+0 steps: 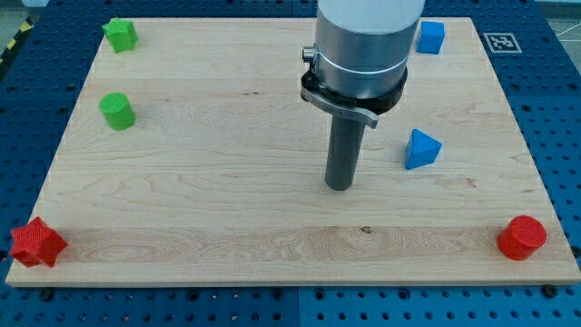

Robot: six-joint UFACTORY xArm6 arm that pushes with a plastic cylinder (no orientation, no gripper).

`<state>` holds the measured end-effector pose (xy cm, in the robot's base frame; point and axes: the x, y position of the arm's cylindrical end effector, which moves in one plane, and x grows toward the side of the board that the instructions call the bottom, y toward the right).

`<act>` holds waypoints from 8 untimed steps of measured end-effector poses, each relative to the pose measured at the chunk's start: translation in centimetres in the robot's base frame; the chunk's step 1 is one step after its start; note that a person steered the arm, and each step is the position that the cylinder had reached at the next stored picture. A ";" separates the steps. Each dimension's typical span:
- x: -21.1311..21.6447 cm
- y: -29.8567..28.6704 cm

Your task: Slide the green star down and right a bit

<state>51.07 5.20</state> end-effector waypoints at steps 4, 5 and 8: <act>-10.7 -9.8; -21.4 -9.8; -31.8 -18.4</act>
<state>19.27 -13.22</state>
